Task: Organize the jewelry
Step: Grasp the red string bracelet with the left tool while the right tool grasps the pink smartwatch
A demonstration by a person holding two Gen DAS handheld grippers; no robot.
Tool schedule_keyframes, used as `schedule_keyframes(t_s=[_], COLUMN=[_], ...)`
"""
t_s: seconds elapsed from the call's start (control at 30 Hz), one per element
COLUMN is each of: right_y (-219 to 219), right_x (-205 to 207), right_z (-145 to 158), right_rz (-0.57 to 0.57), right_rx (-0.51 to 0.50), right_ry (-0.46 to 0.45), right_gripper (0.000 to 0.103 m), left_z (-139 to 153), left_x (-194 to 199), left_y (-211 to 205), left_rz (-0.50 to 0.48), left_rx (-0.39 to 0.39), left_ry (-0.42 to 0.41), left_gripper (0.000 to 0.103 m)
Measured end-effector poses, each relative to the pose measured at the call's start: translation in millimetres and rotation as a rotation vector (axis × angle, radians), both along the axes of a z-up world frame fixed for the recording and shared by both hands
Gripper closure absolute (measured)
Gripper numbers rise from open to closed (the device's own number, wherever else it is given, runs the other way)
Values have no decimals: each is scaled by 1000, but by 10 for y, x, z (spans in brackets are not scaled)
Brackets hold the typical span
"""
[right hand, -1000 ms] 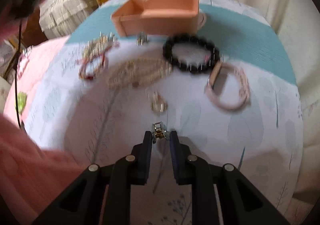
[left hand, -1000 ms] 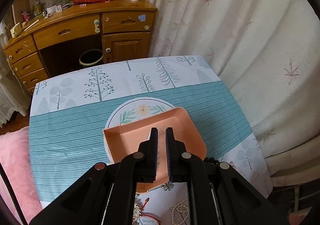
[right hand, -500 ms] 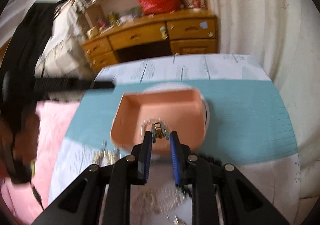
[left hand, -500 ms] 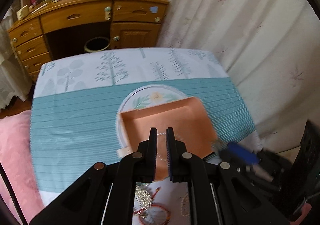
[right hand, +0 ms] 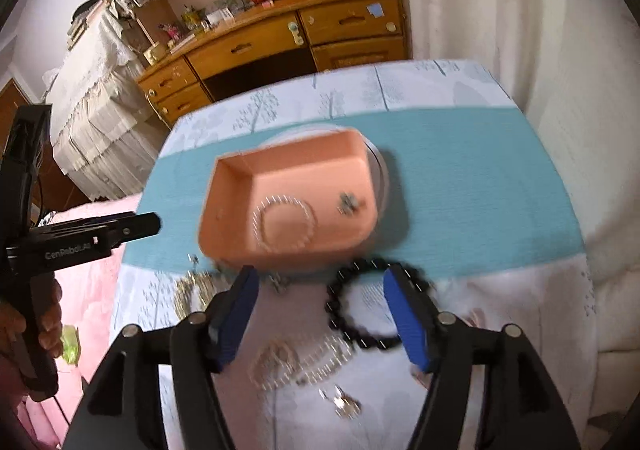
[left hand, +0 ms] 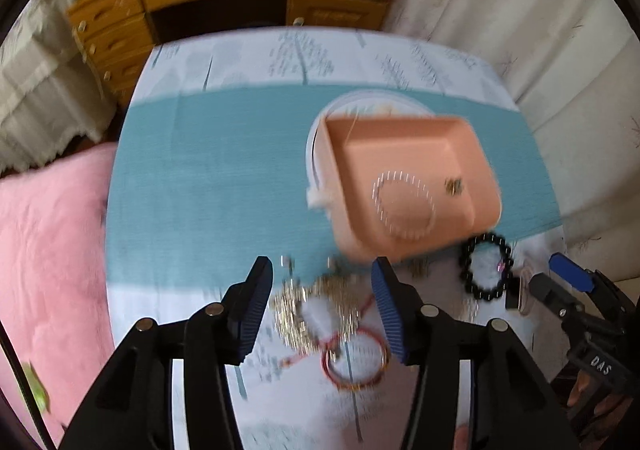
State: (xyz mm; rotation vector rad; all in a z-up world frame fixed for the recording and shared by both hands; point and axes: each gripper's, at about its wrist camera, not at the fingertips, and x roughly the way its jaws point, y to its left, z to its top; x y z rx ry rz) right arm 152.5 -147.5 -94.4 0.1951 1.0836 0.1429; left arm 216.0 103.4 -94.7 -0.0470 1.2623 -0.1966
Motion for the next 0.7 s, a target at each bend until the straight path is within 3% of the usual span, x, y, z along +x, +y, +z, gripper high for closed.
schedule_keyframes(t_s=[0.13, 0.2, 0.23, 0.3, 0.33, 0.57, 0.7], right_y=[-153, -228, -264, -341, -368, -487, -540], right_x=[-140, -209, -238, -317, -345, -434, -423], right_z=[-109, -166, -184, -233, -252, -504, -649], right_rz=[50, 87, 99, 133, 148, 214, 214], right_rx=[-66, -88, -93, -107, -114, -138, -116], right_ry=[49, 80, 91, 113, 119, 177, 186], right_gripper=[36, 36, 36, 36, 36, 28, 28], left_z=[-159, -225, -271, -309, -319, -368, -462], left_x=[-275, -387, -456, -565, -636, -914, -1043], left_y=[2, 7, 31, 57, 65, -75, -192], left_rz=[83, 108, 133, 172, 196, 288, 333], left_rx=[91, 90, 71, 40, 24, 59, 10], left_ry=[88, 143, 183, 224, 238, 214, 143], left_gripper=[53, 51, 49, 29, 27, 13, 13])
